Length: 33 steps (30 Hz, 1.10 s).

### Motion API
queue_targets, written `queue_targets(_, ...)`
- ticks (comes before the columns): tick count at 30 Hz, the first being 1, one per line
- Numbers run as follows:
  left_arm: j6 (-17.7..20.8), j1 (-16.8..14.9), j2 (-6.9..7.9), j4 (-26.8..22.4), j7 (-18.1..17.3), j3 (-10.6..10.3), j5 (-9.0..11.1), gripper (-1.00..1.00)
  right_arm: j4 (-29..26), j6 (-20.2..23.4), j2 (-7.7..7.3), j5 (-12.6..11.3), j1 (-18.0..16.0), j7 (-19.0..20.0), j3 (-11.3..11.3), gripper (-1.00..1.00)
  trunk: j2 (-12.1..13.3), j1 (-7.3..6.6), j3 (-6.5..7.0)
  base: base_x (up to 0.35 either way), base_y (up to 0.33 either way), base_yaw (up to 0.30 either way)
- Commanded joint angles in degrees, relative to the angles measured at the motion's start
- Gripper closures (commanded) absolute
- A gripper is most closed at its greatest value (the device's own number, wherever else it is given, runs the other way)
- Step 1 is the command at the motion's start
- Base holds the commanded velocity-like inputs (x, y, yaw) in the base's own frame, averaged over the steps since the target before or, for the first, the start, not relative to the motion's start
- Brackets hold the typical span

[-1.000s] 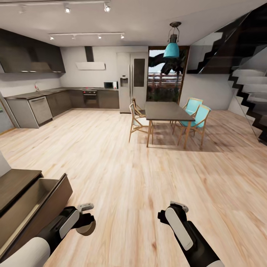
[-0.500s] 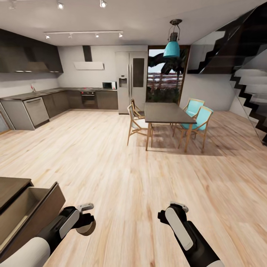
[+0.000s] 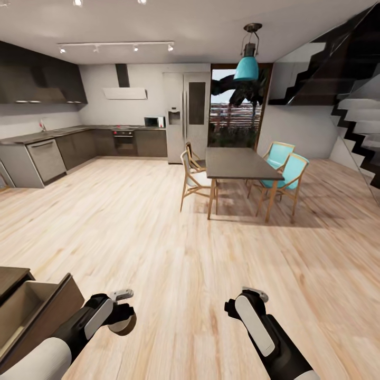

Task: Place each of the two pumpkins and all three candles from the living room inside a cabinet in the living room (use any cabinet), then make sure every cabinet is closed, and position the cauldron so it is next to a table in the living room.

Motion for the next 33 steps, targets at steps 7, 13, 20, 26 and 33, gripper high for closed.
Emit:
queue_targets(7,0.08,-0.06,0.09,-0.12,0.50,-0.40,0.52,1.00,-0.06,0.16,-0.01,-0.49,-0.06,-0.58,0.07,-1.00,-0.04,0.04,-0.07,0.333,0.000,0.000)
queue_targets(13,0.08,-0.06,0.09,-0.12,0.50,-0.40,0.52,1.00,-0.06,0.16,-0.01,-0.49,-0.06,-0.58,0.07,-1.00,-0.04,0.04,-0.07,0.333,0.000,0.015)
queue_targets(20,0.08,-0.06,0.09,-0.12,0.50,-0.40,0.52,1.00,-0.04,0.17,-0.01,-0.46,-0.06,-0.58,0.07,-1.00,-0.04,0.04,-0.07,0.333,0.000,0.088)
queue_targets(26,0.08,-0.06,0.09,-0.12,0.50,-0.40,0.52,1.00,-0.04,0.18,-0.01,-0.49,-0.06,-0.58,0.07,-1.00,-0.04,0.04,-0.07,0.333,0.000,0.171)
queue_targets(33,0.08,-0.06,0.09,-0.12,0.50,-0.40,0.52,1.00,-0.05,0.23,-0.01,-0.42,-0.06,-0.58,0.14,-1.00,-0.04,0.04,-0.07,0.332,-0.027,0.249)
